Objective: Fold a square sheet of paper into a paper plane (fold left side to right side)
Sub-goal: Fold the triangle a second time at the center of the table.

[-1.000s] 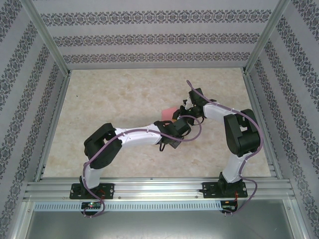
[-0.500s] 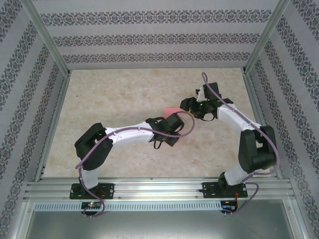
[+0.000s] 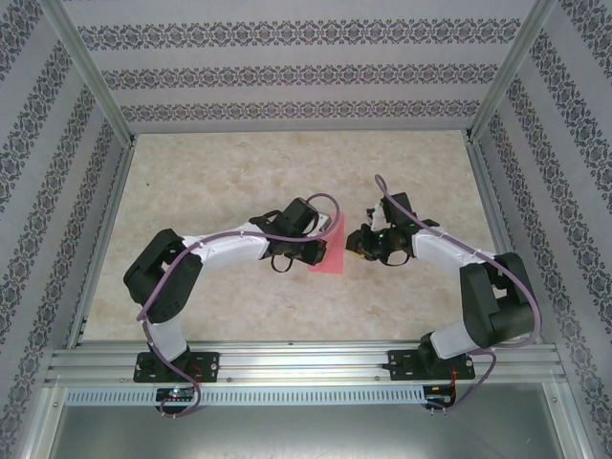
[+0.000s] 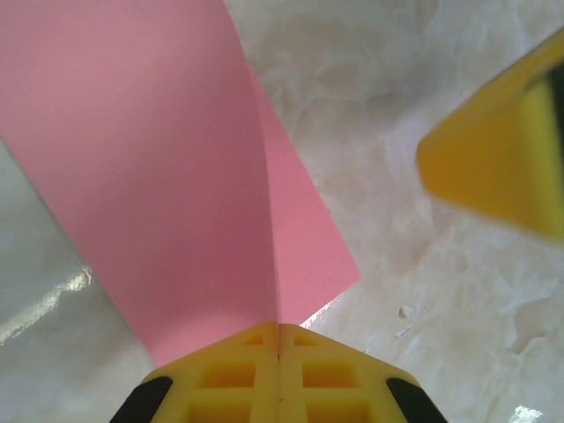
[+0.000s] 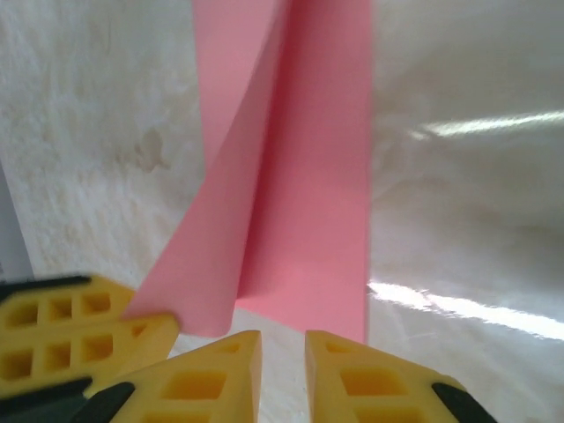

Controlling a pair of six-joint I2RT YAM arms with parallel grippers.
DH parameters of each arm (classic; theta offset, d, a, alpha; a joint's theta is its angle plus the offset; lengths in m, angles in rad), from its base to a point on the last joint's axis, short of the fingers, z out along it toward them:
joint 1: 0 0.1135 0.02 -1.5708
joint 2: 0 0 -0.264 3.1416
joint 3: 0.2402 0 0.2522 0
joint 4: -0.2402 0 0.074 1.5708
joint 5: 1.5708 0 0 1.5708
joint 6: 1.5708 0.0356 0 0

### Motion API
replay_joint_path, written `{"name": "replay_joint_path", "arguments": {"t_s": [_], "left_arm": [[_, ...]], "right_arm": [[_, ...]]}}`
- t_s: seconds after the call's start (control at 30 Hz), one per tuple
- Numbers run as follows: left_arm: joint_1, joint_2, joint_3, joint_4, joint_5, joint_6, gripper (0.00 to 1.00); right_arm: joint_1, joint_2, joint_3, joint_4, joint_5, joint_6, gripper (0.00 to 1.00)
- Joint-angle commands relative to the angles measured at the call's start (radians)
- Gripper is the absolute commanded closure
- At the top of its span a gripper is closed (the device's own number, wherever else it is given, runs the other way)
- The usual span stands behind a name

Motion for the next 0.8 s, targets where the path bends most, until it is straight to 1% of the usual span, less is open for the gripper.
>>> {"name": "replay_joint_path", "arguments": {"t_s": [0.0,0.1,0.2,0.37,0.5,0.77], "left_arm": [[0.03,-0.019,-0.015,0.075,0.09,-0.021,0.97],[0.043,-0.007,-0.018,0.076,0.104,-0.017,0.96],[0.054,0.002,-0.014,0.064,0.106,-0.008,0.95],[0.068,0.014,-0.004,0.021,0.11,0.014,0.93],[0.076,0.022,0.011,-0.03,0.11,0.05,0.91],[0.085,0.048,0.051,-0.117,0.107,0.121,0.9]], "right_arm": [[0.058,0.025,-0.018,0.088,0.016,0.036,0.83],[0.093,0.066,-0.021,0.107,0.053,0.06,0.87],[0.109,0.103,-0.014,0.088,0.095,0.062,0.89],[0.12,0.145,0.001,0.021,0.152,0.04,0.9],[0.127,0.17,0.003,0.005,0.163,0.032,0.9],[0.149,0.198,0.028,-0.035,0.199,0.008,0.89]]}}
